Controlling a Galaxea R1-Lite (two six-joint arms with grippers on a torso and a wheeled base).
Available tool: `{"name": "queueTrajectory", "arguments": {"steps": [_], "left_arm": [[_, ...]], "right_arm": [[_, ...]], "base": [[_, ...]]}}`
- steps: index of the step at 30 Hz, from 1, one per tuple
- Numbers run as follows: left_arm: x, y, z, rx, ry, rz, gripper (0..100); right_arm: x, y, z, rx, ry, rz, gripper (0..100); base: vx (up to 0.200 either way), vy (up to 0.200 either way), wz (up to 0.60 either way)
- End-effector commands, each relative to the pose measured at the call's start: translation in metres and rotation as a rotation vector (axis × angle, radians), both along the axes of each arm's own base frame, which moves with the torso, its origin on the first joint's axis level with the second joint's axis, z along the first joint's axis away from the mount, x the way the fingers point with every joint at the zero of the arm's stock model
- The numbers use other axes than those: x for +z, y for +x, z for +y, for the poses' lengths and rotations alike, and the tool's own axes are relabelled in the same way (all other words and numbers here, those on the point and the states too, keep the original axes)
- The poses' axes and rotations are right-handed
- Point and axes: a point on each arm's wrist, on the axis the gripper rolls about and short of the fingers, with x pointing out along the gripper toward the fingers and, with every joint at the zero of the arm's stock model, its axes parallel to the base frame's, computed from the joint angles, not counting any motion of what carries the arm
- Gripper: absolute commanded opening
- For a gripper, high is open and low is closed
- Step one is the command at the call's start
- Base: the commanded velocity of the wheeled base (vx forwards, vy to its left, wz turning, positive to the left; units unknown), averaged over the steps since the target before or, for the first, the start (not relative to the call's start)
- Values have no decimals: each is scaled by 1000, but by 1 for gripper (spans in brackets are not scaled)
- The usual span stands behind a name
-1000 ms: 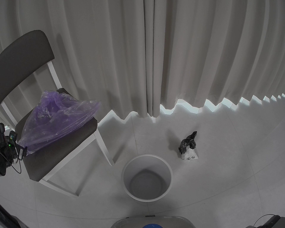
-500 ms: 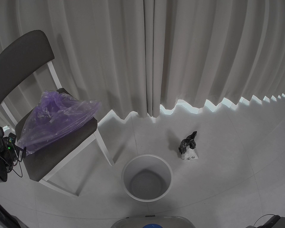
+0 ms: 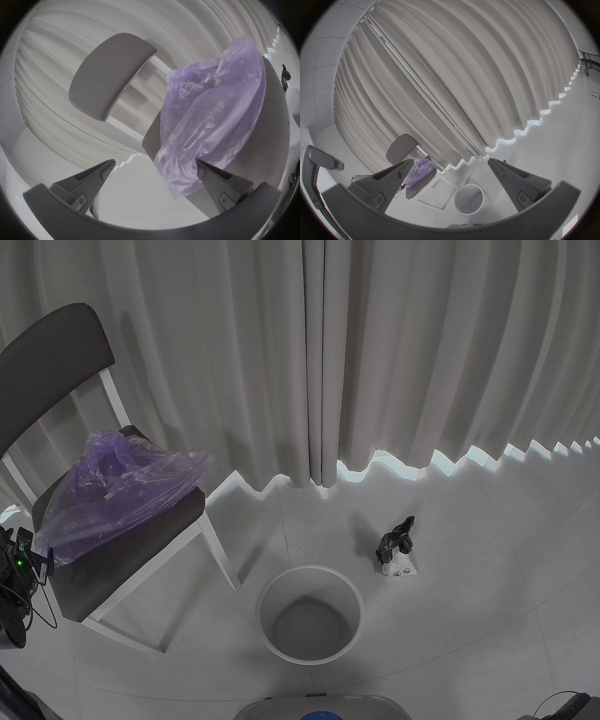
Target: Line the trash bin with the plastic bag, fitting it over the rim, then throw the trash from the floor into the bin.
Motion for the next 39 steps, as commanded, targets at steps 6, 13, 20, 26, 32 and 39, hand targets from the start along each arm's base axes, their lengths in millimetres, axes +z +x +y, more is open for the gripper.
{"name": "queueTrajectory", "arguments": {"steps": [6, 13, 20, 26, 32, 39], "left_arm": [[-10, 3, 2, 2, 6, 12, 0], [-10, 3, 2, 11, 16, 0, 0], [-12, 4, 2, 10, 12, 3, 0], [-11, 4, 2, 4, 5, -7, 0], [-6, 6, 3, 7, -6, -46, 0], [11, 11, 4, 15, -83, -181, 0]], "right_arm": [[0, 0, 0, 1, 0, -2, 100], [0, 0, 0, 1, 0, -2, 100], [0, 0, 0, 1, 0, 1, 100], [-4, 1, 0, 4, -3, 18, 100], [-10, 0, 4, 91, -9, 37, 100], [-18, 2, 7, 120, -112, 67, 100]], "base": [[0, 0, 0], [0, 0, 0], [0, 0, 0], [0, 0, 0], [0, 0, 0], [0, 0, 0]]}}
